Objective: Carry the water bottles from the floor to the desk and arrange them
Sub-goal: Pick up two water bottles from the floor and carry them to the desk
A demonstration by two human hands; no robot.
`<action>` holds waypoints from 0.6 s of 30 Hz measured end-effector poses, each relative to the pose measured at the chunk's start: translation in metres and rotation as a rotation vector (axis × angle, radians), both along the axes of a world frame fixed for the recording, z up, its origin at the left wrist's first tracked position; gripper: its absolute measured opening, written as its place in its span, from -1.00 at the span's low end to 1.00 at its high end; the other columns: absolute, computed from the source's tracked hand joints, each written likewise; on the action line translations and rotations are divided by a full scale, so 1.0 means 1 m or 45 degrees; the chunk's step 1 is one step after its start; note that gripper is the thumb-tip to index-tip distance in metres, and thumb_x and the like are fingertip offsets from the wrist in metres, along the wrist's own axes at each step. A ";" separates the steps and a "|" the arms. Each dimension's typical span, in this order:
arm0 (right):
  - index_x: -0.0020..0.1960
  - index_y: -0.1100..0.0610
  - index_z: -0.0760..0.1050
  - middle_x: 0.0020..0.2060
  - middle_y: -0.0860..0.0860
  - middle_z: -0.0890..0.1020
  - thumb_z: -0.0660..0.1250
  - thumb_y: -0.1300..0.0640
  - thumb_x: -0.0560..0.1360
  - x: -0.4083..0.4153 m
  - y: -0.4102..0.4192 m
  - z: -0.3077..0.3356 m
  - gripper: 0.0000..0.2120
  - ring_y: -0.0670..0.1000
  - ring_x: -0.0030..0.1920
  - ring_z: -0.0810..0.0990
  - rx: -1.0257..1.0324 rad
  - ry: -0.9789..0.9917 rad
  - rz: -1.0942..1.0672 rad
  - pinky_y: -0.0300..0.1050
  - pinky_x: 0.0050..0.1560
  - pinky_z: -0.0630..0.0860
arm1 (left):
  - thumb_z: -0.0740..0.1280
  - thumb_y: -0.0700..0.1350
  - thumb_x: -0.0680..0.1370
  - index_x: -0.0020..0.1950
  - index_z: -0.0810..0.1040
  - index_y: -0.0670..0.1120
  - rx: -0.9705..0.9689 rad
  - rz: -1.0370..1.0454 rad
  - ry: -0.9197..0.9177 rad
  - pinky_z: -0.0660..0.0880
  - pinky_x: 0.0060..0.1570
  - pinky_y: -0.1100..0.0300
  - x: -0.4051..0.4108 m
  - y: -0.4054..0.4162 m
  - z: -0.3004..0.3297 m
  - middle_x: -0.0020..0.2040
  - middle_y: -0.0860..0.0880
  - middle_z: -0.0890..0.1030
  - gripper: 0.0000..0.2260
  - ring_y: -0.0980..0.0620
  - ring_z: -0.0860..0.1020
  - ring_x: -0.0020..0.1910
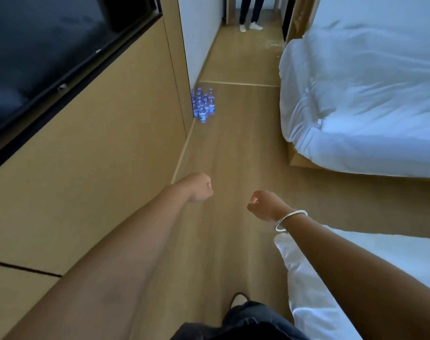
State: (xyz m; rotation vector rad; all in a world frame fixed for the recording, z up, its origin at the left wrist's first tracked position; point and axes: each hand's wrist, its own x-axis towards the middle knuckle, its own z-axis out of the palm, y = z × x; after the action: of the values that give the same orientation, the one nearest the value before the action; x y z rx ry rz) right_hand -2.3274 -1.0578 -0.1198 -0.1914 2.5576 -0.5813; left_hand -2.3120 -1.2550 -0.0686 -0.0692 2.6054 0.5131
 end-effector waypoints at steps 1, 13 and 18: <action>0.16 0.17 0.46 0.12 0.14 0.57 0.21 0.08 0.50 -0.017 0.001 0.000 -0.71 0.13 0.12 0.53 0.001 -0.002 0.010 -0.09 0.09 0.46 | 0.16 -0.24 0.51 -0.17 0.52 -0.12 0.014 0.007 0.007 0.28 -0.25 0.22 -0.015 0.001 -0.002 -0.12 -0.25 0.59 -0.84 -0.10 0.49 -0.17; 0.18 0.17 0.45 0.14 0.13 0.55 0.20 0.08 0.50 -0.173 -0.020 -0.020 -0.70 0.13 0.13 0.51 0.004 -0.116 0.055 -0.10 0.09 0.44 | 0.18 -0.24 0.49 -0.20 0.48 -0.11 0.073 0.007 -0.023 0.30 -0.22 0.20 -0.182 -0.020 -0.034 -0.17 -0.18 0.53 -0.88 -0.05 0.42 -0.18; 0.19 0.16 0.45 0.13 0.11 0.55 0.20 0.07 0.50 -0.266 -0.045 -0.027 -0.70 0.11 0.12 0.52 0.014 -0.120 0.030 -0.10 0.09 0.45 | 0.19 -0.22 0.48 -0.20 0.42 -0.08 0.104 -0.013 -0.051 0.24 -0.21 0.20 -0.277 -0.049 -0.046 -0.20 -0.11 0.43 -0.91 -0.03 0.33 -0.22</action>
State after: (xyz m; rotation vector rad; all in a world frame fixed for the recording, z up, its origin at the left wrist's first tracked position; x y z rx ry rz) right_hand -2.5936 -1.1027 -0.1469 -0.1856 2.4639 -0.5544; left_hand -2.5892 -1.3039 -0.1143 -0.0382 2.5415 0.6080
